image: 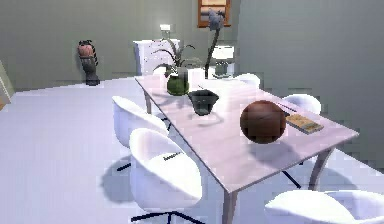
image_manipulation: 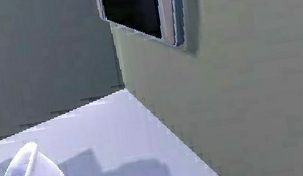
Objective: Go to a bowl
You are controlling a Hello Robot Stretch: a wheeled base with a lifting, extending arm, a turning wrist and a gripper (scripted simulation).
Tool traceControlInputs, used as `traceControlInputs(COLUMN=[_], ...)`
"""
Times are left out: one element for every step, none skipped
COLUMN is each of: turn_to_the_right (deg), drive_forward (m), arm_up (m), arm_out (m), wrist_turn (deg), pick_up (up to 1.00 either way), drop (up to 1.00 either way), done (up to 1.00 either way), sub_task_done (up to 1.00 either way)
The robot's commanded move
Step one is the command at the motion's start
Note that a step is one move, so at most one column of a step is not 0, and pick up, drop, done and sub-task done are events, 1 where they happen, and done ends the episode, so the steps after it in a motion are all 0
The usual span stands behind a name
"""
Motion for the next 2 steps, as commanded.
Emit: traceControlInputs(turn_to_the_right=[-6.0, 0.0], drive_forward=[0.00, 0.35], arm_up=[0.00, 0.00], arm_out=[0.00, 0.00], wrist_turn=[0.0, 0.0], pick_up=[0.00, 0.00], drop=[0.00, 0.00], done=[0.00, 0.00], sub_task_done=[0.00, 0.00])
